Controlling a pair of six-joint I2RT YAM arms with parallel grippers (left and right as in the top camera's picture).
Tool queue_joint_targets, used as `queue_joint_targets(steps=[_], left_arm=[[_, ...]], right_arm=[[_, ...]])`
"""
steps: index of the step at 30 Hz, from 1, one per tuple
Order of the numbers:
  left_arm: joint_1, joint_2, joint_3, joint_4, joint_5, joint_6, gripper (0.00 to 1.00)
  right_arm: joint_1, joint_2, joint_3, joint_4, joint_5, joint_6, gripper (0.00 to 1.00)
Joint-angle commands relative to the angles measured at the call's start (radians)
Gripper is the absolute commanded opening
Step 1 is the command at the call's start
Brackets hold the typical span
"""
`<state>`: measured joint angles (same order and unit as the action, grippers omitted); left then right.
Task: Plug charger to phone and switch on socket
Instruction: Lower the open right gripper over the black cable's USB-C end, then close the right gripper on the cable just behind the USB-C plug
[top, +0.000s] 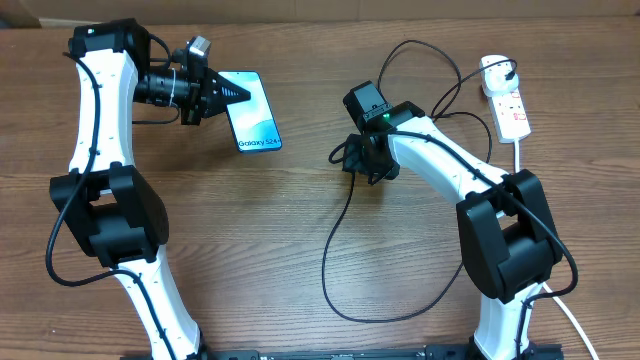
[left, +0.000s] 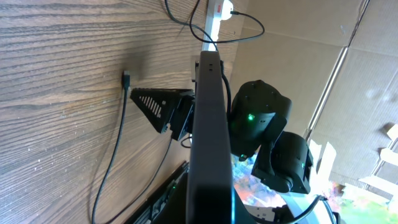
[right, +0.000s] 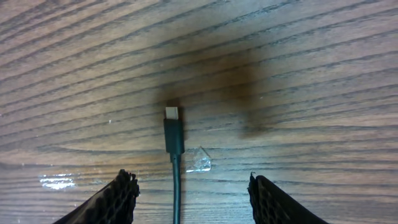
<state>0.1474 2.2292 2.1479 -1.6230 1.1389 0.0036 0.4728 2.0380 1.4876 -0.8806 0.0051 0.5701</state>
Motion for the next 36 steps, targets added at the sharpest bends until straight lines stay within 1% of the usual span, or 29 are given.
queue_joint_targets(steps=[1,5,13,21,34,36], left_arm=[[-0.004,-0.026,0.015,0.001,0.028,0.019,0.04],[-0.004,-0.026,0.015,0.001,0.028,0.019,0.04],[-0.004,-0.026,0.015,0.001,0.028,0.019,0.04],[-0.004,-0.026,0.015,0.000,0.029,0.019,0.04],[-0.004,-0.026,0.015,0.000,0.029,0.019,0.04],[-0.004,-0.026,0.015,0.001,0.028,0.019,0.04]], right_arm=[[0.005,0.035,0.018,0.006,0.017,0.010,0.56],[0.008,0.052,0.017,0.008,0.021,0.002,0.51],[0.045,0.052,0.017,0.042,0.052,0.003,0.49],[0.050,0.053,0.008,0.053,0.069,0.003,0.44],[0.050,0.072,0.004,0.068,0.068,0.006,0.41],[0.050,0.073,0.004,0.068,0.064,0.006,0.40]])
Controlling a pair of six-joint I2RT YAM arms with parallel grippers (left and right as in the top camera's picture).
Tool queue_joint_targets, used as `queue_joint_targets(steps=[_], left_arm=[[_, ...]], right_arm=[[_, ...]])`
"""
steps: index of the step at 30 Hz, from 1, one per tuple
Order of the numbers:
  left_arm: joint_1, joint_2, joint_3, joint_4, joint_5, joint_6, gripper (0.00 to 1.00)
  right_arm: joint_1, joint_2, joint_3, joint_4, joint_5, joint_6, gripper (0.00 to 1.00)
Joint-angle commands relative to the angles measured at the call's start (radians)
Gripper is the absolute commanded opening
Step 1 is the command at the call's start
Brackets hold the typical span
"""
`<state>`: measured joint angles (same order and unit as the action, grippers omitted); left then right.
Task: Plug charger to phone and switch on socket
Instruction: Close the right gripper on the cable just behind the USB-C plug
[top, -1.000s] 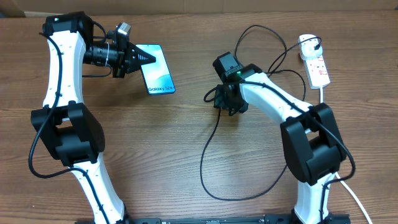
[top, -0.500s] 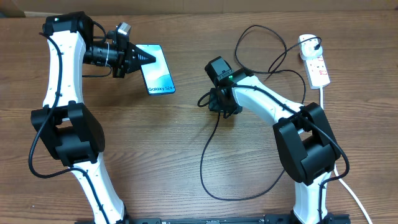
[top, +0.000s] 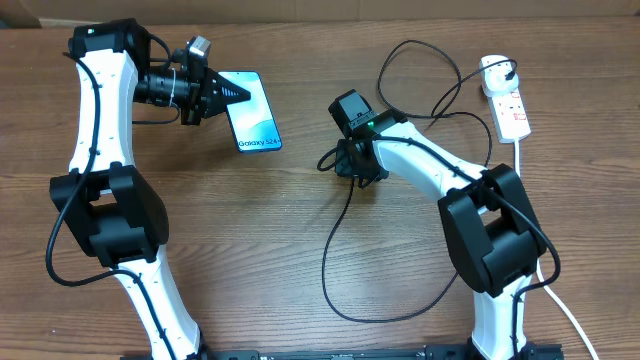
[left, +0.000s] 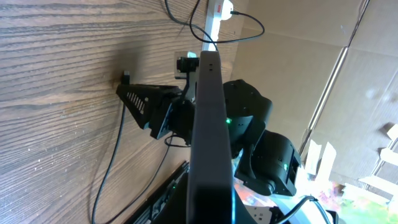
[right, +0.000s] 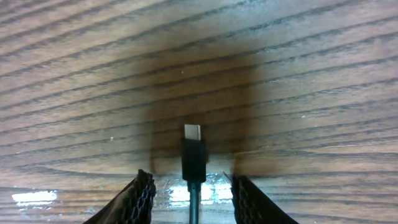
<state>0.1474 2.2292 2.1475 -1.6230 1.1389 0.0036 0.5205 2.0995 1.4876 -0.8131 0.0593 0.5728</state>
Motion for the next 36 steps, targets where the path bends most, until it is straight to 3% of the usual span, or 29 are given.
queue_joint_targets(steps=[1,18,21,36], left_arm=[[-0.004,-0.026,0.015,0.001,0.029,0.019,0.04],[-0.004,-0.026,0.015,0.000,0.029,0.019,0.04],[-0.004,-0.026,0.015,0.000,0.029,0.019,0.04],[-0.004,-0.026,0.015,0.000,0.029,0.019,0.04]], right_arm=[[0.002,0.012,0.004,-0.001,0.007,0.004,0.39],[0.000,0.035,0.004,-0.026,-0.009,0.016,0.34],[0.000,0.035,0.004,-0.026,-0.008,0.015,0.21],[-0.001,0.035,0.004,-0.009,-0.008,0.015,0.20]])
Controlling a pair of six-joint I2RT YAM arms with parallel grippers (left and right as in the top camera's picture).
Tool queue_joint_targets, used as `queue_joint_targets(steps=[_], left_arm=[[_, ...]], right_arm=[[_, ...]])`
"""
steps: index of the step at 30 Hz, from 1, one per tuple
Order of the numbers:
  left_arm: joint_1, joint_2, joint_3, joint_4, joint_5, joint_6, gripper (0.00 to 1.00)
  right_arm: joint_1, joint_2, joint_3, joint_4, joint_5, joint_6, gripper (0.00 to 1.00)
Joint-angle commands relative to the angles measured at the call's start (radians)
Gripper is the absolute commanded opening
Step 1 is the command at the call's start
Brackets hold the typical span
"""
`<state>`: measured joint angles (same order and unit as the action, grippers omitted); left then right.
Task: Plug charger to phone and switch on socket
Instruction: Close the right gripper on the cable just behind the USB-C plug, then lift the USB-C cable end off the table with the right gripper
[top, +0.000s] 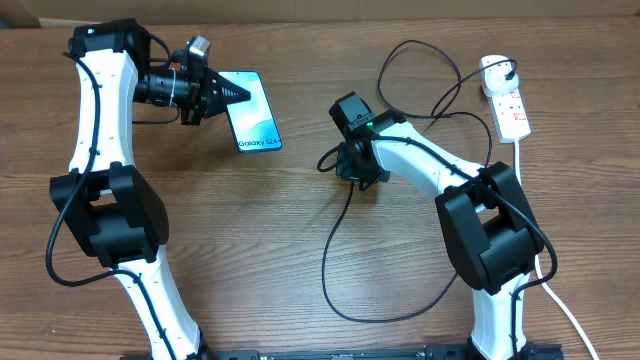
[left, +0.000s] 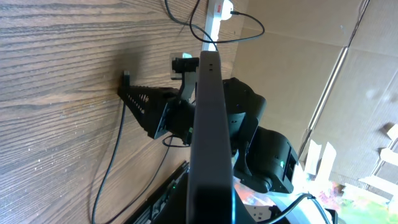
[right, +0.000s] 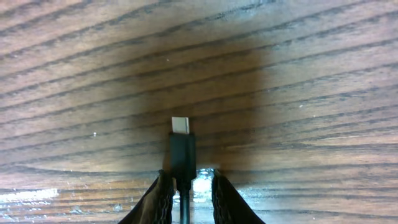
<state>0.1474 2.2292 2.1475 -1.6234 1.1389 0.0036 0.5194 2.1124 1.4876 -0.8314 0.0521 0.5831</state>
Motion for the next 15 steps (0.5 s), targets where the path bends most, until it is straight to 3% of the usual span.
queue_joint_targets(steps=[1,15], left_arm=[[-0.004,-0.026,0.015,0.001,0.029,0.019,0.04],[-0.004,-0.026,0.015,0.000,0.029,0.019,0.04]], right_arm=[[0.000,0.022,0.004,0.011,-0.002,0.005,0.20],[0.000,0.022,0.004,0.007,-0.002,0.005,0.08]])
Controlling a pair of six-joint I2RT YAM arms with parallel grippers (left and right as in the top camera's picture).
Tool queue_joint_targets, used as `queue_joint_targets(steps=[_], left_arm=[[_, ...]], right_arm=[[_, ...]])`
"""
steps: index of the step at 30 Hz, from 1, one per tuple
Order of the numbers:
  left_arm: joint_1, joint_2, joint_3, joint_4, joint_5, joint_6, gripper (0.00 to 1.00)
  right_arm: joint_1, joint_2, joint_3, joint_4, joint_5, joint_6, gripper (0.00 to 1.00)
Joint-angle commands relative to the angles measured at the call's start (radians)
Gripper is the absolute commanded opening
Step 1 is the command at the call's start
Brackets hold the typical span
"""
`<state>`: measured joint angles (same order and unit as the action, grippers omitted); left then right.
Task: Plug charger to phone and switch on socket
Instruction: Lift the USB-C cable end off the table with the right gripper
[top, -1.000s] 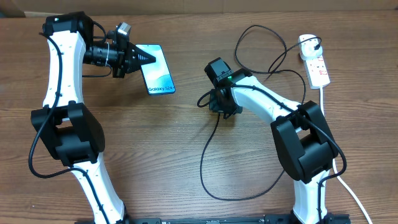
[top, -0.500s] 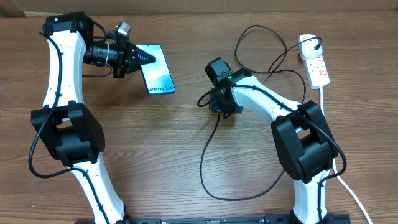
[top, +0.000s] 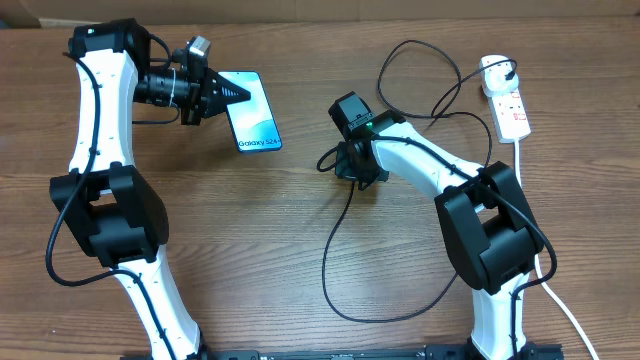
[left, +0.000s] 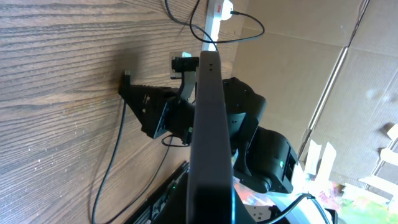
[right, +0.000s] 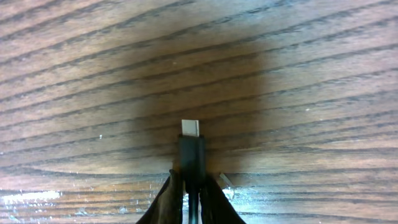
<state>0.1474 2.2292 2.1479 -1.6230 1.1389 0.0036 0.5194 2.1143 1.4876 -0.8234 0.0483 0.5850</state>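
A blue-screened phone (top: 252, 112) is held on edge above the table at the back left, my left gripper (top: 218, 92) shut on it; in the left wrist view it is a dark slab (left: 208, 137) seen edge-on. My right gripper (right: 191, 186) is shut on the black charger plug (right: 191, 149), its silver tip lying on the wood. From above, my right gripper (top: 350, 165) is at the table's middle, right of the phone. The black cable (top: 335, 260) loops toward the white socket strip (top: 507, 105) at the back right.
The cable makes a wide loop over the front middle of the table and smaller loops (top: 420, 75) behind my right arm. A white lead (top: 570, 320) runs off the front right. Cardboard walls (left: 348, 93) stand beyond the table.
My right gripper's fingers have closed from a narrow gap around the plug to pressing on its sides. The left gripper and the phone have not moved.
My right gripper stood wide open over the plug lying on the wood. It then sat lower and further left, fingers on either side of the plug. The gap narrowed, and now the fingers grip it. The left gripper held the phone still throughout.
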Motion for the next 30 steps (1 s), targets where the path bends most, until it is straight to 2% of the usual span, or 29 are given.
queue_joint_targets(steps=[1,21,30], left_arm=[[-0.004,-0.026,0.015,0.000,0.029,0.019,0.04],[-0.004,-0.026,0.015,0.001,0.029,0.019,0.04],[-0.004,-0.026,0.015,0.005,0.029,0.019,0.04]], right_arm=[[0.000,0.020,0.004,-0.001,0.002,0.003,0.08],[-0.004,0.020,0.004,-0.012,-0.011,0.002,0.08],[-0.073,0.019,0.006,-0.037,-0.184,0.002,0.04]])
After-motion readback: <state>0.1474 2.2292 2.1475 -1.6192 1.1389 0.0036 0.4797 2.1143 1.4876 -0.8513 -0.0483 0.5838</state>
